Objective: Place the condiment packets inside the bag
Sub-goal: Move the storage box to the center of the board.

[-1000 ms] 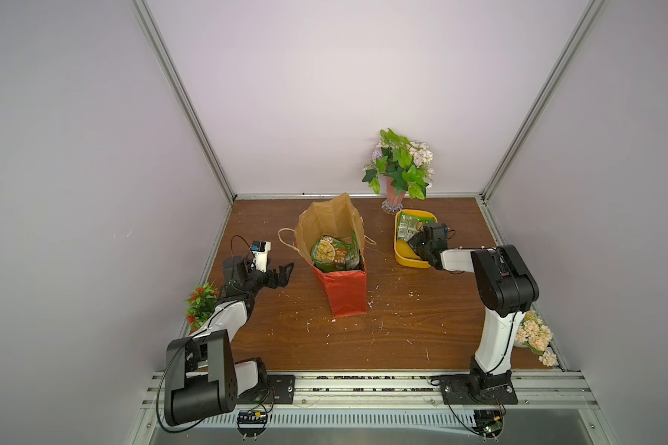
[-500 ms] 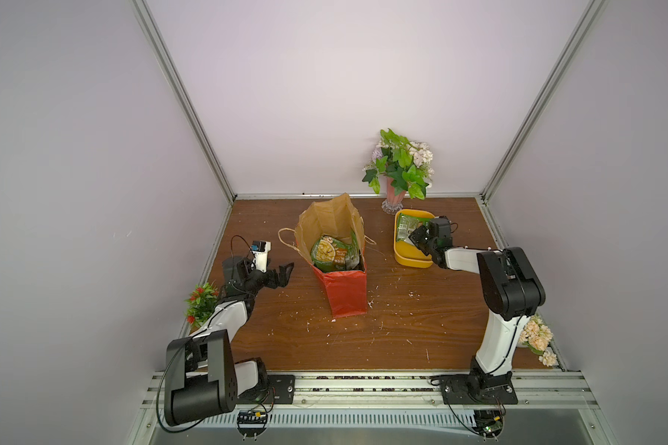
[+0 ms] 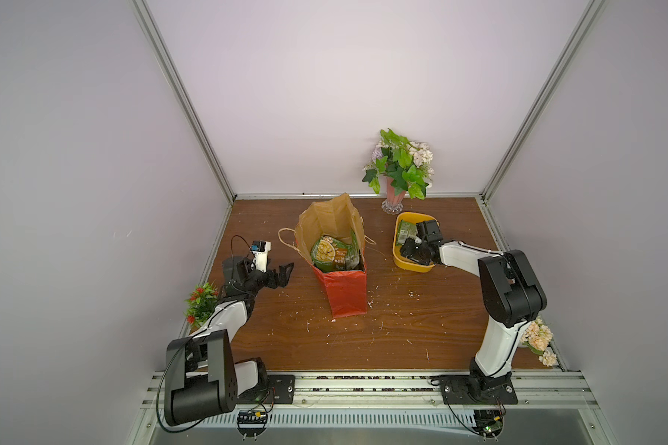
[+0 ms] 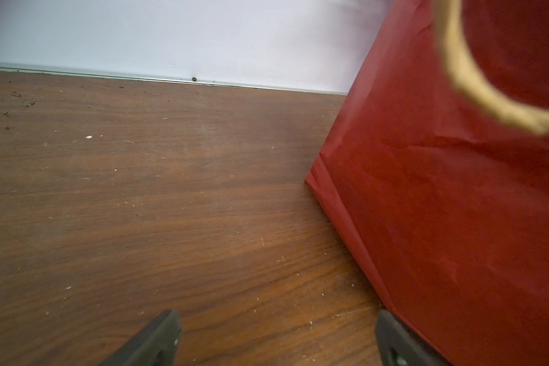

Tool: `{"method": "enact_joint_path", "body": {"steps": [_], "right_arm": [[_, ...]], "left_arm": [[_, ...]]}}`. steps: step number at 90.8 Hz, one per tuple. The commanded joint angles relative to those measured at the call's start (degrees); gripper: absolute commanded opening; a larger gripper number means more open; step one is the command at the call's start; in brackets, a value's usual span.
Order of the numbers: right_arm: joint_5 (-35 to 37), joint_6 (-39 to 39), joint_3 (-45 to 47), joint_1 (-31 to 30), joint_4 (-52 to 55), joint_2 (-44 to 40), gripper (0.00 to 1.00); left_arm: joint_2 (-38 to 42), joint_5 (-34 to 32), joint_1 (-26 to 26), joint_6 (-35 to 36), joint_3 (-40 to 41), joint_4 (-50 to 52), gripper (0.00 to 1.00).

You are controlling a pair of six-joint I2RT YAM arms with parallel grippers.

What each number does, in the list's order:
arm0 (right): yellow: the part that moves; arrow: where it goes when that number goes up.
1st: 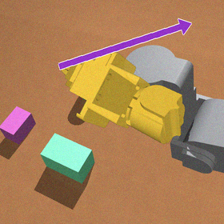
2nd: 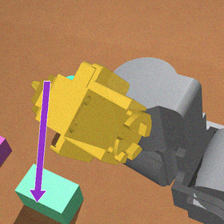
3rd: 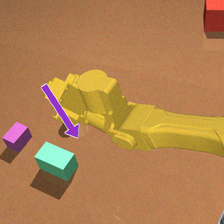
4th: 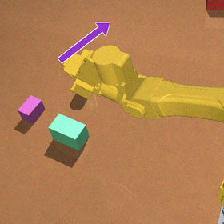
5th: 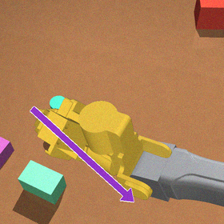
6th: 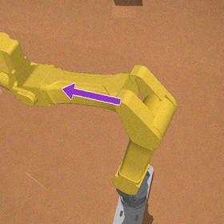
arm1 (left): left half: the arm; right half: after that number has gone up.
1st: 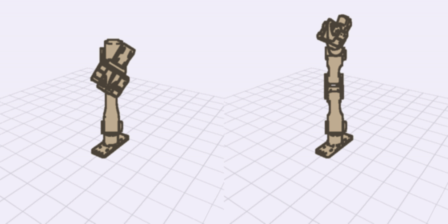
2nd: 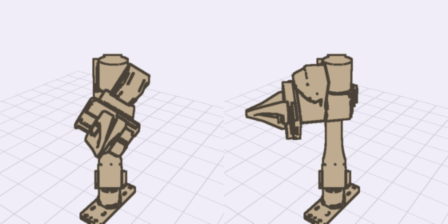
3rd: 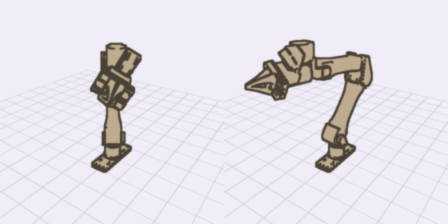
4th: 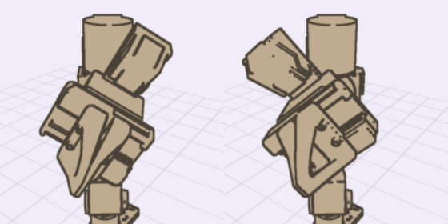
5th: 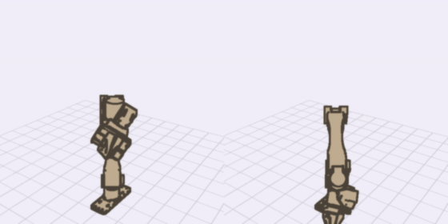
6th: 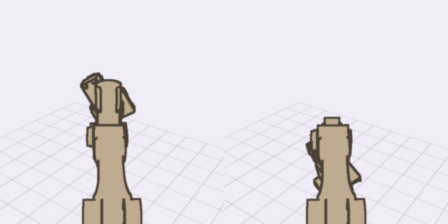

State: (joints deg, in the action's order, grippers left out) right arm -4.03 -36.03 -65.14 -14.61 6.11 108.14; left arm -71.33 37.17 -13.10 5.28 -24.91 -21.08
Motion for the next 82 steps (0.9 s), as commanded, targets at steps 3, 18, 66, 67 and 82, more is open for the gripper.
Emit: {"method": "enact_joint_path", "body": {"steps": [3, 18, 66, 67, 82], "right_arm": [[-2.2, 9.0, 0.5, -1.5, 12.3, -4.6, 0.50], [1.9, 10.1, 8.8, -4.9, 15.6, -13.7, 0.50], [20.7, 27.8, -2.9, -7.3, 24.3, -13.0, 0.86], [21.1, 28.5, -3.1, -7.3, 24.4, -12.4, 0.86], [23.4, 40.1, -2.4, -8.5, 21.9, -7.3, 0.90]], "left_arm": [[0.1, 1.1, -0.8, 0.8, 0.5, -1.0, 0.99], [0.1, 1.2, -0.8, 0.7, 0.4, -0.8, 0.99], [0.1, 0.8, -0.8, 0.5, 0.3, -0.7, 0.99], [0.1, 0.8, -0.8, 0.5, 0.2, -0.7, 0.99], [-0.8, 0.6, -0.8, 0.3, -0.2, -0.5, 0.99]]}}
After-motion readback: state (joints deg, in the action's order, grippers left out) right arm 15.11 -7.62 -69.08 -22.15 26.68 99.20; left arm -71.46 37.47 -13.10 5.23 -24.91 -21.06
